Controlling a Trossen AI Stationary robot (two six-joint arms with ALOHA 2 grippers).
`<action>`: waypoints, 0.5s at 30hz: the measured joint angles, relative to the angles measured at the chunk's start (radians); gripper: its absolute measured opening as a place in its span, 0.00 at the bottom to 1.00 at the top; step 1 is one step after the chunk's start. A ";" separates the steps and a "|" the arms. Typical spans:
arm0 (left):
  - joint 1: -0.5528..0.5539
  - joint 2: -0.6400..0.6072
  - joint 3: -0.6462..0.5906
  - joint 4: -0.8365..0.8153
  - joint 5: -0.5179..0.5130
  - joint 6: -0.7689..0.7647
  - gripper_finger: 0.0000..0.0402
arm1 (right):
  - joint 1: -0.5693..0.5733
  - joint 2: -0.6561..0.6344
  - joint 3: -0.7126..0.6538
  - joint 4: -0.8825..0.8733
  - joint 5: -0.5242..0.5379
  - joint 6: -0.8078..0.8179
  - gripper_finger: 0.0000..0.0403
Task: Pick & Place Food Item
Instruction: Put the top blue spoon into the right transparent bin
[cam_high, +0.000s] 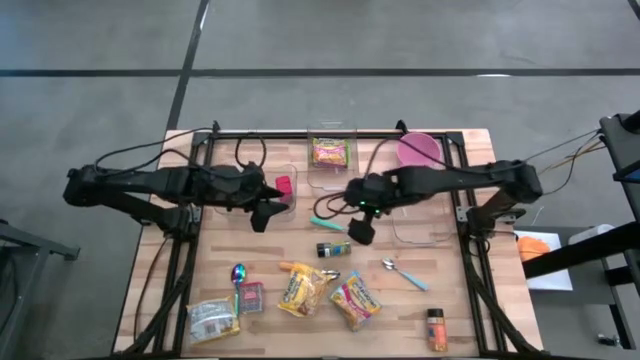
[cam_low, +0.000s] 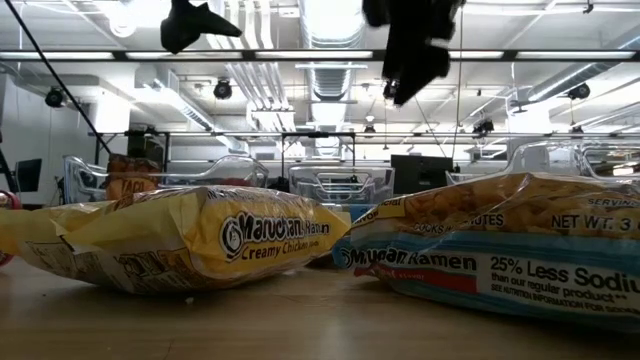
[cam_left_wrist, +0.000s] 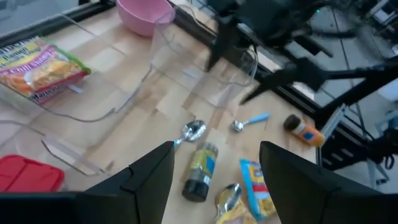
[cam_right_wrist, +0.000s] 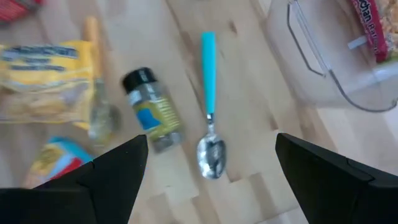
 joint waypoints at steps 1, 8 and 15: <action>0.000 -0.002 0.000 -0.009 0.000 0.002 0.60 | -0.007 0.017 0.000 0.008 0.001 -0.015 0.87; -0.006 -0.057 -0.001 -0.029 0.001 0.076 0.60 | -0.046 0.127 -0.001 0.054 0.001 -0.112 0.87; -0.007 -0.145 -0.082 0.024 0.010 0.121 0.60 | -0.079 0.228 -0.002 0.072 -0.003 -0.172 0.87</action>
